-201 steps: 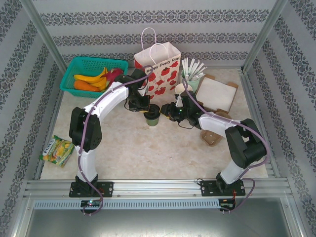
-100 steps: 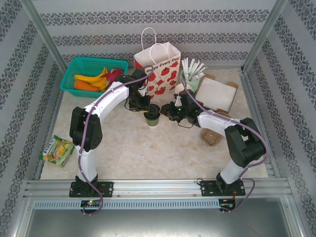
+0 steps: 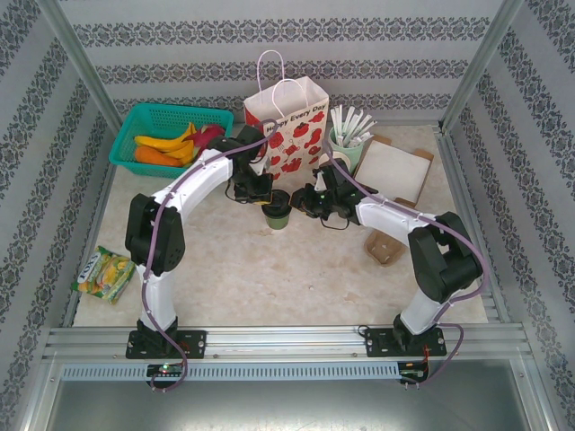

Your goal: Pack the takeout coffee

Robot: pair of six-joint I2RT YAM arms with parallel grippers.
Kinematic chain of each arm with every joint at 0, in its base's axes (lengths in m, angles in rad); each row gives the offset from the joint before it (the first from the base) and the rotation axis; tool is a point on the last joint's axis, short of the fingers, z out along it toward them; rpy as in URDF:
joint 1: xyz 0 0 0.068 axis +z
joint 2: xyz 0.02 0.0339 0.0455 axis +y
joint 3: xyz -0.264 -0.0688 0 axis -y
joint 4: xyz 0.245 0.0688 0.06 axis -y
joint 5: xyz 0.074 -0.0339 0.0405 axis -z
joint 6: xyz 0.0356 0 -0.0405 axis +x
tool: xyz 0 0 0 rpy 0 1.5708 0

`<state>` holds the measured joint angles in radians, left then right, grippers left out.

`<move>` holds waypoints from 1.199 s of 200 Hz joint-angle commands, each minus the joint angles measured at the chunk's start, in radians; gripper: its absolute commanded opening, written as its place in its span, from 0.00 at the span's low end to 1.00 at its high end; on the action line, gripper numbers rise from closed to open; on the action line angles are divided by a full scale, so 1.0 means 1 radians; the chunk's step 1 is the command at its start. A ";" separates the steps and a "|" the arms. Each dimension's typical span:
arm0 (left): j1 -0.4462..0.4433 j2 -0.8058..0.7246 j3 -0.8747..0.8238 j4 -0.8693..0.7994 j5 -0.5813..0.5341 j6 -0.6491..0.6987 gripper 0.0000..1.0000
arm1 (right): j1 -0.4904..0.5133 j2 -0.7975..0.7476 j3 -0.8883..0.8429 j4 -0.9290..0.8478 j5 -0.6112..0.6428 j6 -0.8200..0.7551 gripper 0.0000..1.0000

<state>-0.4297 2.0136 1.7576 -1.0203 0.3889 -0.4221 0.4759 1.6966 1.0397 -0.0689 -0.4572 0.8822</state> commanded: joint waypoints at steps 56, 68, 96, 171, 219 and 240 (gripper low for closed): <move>-0.014 0.125 -0.107 -0.101 -0.129 0.078 0.00 | 0.034 -0.084 -0.079 -0.103 0.093 -0.052 0.34; -0.021 0.098 -0.075 -0.109 -0.139 0.084 0.00 | 0.038 -0.111 -0.049 -0.104 0.093 -0.070 0.37; -0.034 0.066 -0.021 -0.141 -0.159 0.095 0.00 | 0.040 -0.179 -0.038 -0.073 0.088 -0.089 0.49; -0.082 0.045 0.039 -0.208 -0.165 0.269 0.00 | 0.012 -0.322 -0.132 -0.065 0.111 -0.169 0.98; -0.119 0.048 0.072 -0.262 -0.145 0.399 0.00 | -0.025 -0.302 -0.166 -0.086 0.002 -0.156 0.98; -0.129 0.047 0.100 -0.274 -0.122 0.423 0.00 | -0.035 -0.290 -0.171 -0.070 -0.015 -0.138 0.94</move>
<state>-0.5346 2.0064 1.8465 -1.1671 0.2607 -0.0853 0.4534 1.3891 0.8787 -0.1490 -0.4187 0.7330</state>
